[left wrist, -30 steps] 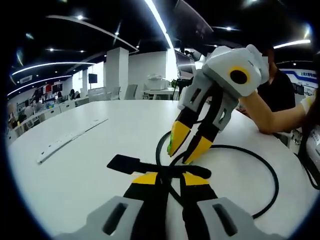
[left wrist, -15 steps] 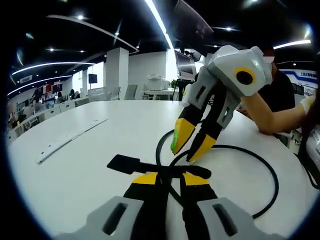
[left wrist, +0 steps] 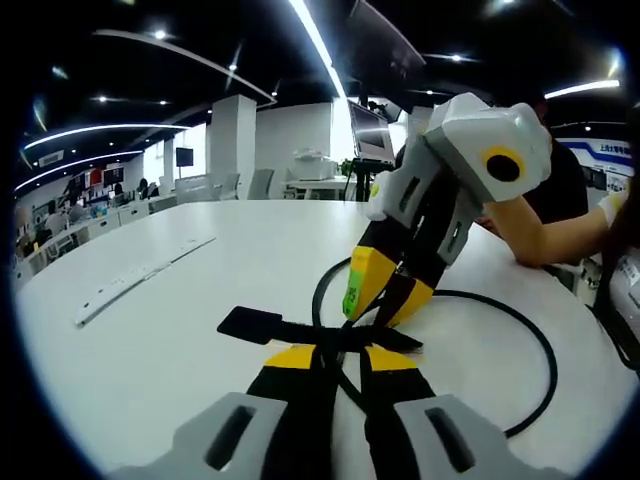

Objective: Find the charging cable on the desk, coil it up and secure with Velcro.

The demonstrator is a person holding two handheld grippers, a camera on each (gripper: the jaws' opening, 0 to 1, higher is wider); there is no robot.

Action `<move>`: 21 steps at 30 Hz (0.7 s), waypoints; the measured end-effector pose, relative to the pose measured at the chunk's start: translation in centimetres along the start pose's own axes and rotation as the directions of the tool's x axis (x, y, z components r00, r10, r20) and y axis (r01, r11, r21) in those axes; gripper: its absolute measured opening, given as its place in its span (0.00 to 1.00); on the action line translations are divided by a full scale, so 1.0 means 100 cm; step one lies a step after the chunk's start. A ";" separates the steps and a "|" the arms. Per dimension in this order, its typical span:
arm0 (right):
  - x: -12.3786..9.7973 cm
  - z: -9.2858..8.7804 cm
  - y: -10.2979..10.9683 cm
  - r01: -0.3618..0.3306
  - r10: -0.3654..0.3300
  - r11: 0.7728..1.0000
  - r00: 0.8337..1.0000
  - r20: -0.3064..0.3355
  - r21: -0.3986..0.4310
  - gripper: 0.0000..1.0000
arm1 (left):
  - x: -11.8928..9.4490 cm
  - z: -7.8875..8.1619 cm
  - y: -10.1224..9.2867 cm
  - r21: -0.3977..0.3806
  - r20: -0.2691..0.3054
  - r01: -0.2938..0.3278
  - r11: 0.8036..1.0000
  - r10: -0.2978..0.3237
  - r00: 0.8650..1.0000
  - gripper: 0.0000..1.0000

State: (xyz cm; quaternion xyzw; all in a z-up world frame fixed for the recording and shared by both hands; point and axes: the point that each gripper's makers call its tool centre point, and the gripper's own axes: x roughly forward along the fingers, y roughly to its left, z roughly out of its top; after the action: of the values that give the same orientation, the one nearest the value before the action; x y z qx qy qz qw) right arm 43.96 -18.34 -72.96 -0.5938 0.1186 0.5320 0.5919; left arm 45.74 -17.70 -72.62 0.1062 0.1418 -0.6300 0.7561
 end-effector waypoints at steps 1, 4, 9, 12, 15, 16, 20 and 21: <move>0.000 0.000 0.000 0.001 -0.001 1.000 1.000 -0.002 -0.005 0.13 | 0.000 0.000 0.000 0.000 0.001 0.000 1.000 0.000 1.000 0.17; -0.003 0.003 0.001 0.001 -0.001 1.000 1.000 0.009 -0.003 0.13 | 0.000 0.000 0.001 0.003 0.000 0.001 1.000 -0.001 1.000 0.17; -0.011 0.014 -0.004 0.039 -0.040 0.999 0.998 0.053 0.006 0.13 | 0.000 0.000 0.001 0.002 0.001 0.001 1.000 -0.001 1.000 0.17; -0.011 0.020 0.004 0.019 -0.019 1.000 0.998 0.061 0.001 0.13 | 0.000 0.001 0.001 0.002 0.002 0.001 1.000 -0.001 1.000 0.17; -0.012 0.023 0.003 0.027 -0.026 1.000 0.998 0.056 -0.009 0.11 | 0.001 0.000 0.000 0.001 0.002 0.001 1.000 -0.001 1.000 0.17; -0.013 0.024 0.002 0.034 -0.033 0.999 0.998 0.055 -0.013 0.11 | 0.001 0.001 0.000 0.001 0.002 0.001 1.000 -0.001 1.000 0.17; -0.016 0.025 -0.001 0.047 -0.047 0.999 0.997 0.058 -0.004 0.09 | 0.001 0.001 0.001 0.001 0.003 0.001 1.000 -0.001 1.000 0.17; -0.017 0.027 -0.001 0.049 -0.049 0.999 0.997 0.065 -0.002 0.09 | 0.001 0.001 0.001 0.000 0.003 0.001 1.000 -0.001 1.000 0.17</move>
State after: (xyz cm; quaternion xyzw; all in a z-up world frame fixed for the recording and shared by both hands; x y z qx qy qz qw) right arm 42.06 -16.93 -70.88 -0.5801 0.0836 0.5367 0.6070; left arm 45.85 -17.77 -72.57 0.1054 0.1408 -0.6306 0.7559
